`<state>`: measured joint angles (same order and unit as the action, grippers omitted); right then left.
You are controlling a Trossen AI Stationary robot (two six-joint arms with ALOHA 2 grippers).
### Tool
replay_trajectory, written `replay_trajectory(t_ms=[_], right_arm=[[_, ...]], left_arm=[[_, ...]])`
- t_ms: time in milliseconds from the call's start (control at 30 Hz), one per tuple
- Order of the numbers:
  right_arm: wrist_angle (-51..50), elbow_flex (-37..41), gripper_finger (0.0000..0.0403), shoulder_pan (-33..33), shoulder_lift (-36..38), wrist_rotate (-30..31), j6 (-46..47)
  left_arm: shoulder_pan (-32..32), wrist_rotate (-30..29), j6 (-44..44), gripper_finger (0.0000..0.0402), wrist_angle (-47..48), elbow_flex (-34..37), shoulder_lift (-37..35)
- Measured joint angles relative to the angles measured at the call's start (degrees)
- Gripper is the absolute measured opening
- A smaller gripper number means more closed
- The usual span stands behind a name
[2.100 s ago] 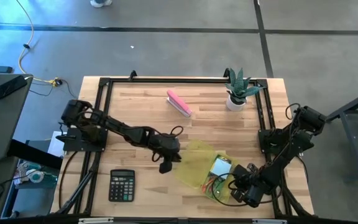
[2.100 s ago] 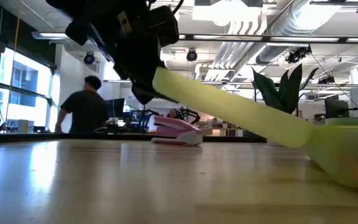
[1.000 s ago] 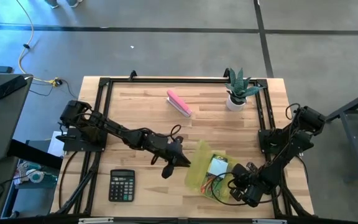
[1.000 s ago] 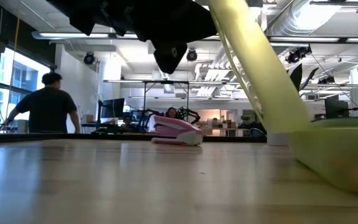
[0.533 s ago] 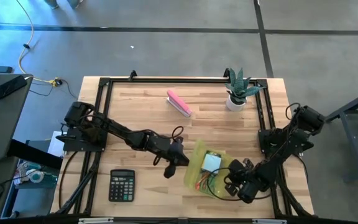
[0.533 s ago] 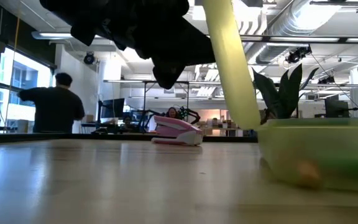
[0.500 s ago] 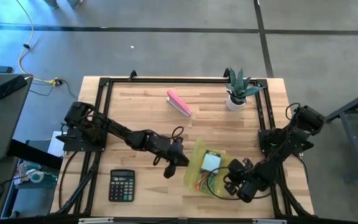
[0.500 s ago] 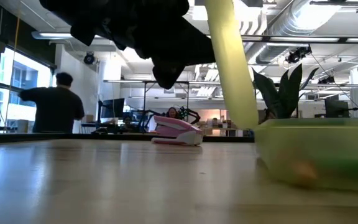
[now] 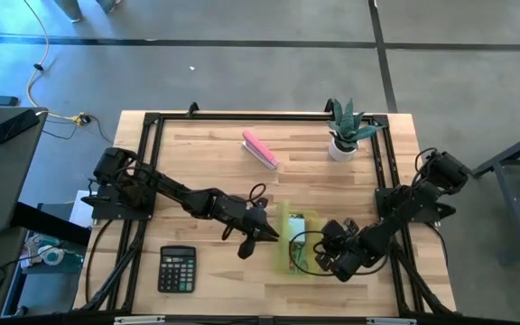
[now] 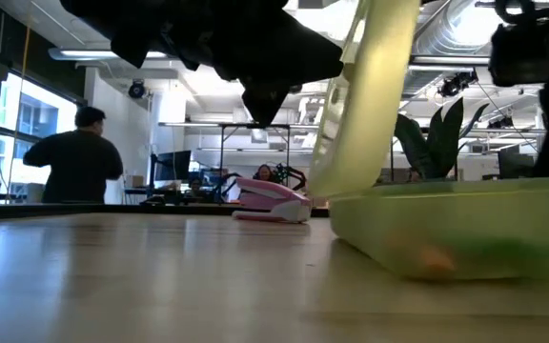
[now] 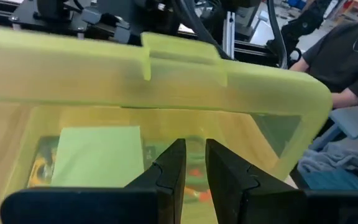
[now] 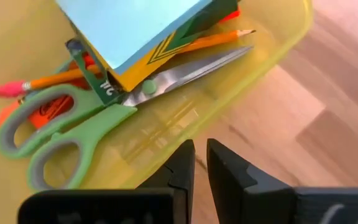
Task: Pack school essentials
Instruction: Close the yellow supply box
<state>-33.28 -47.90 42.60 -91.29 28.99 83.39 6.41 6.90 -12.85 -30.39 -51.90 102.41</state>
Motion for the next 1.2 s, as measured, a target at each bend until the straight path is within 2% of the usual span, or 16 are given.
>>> replay_trajectory(t_ms=[200,500,833,1200], right_arm=[[2.88,0.00,0.0034,-2.50,0.02,0.51,-3.80],[3.16,0.00,0.0034,-3.35,0.07,1.22,-3.96],[1.82,0.00,0.0034,-3.35,0.16,4.23,-3.98],[-0.32,0.00,0.0034,-1.73,6.07,5.56,-5.02]], left_arm=[[-1.64,0.16,0.44,0.0053,-0.14,-0.11,0.48],[-3.48,0.78,-0.53,0.0053,-1.11,-0.14,4.18],[-3.71,0.37,-0.66,0.0053,-0.71,-0.11,4.18],[-3.71,0.33,-0.66,0.0053,-0.65,-0.06,4.21]])
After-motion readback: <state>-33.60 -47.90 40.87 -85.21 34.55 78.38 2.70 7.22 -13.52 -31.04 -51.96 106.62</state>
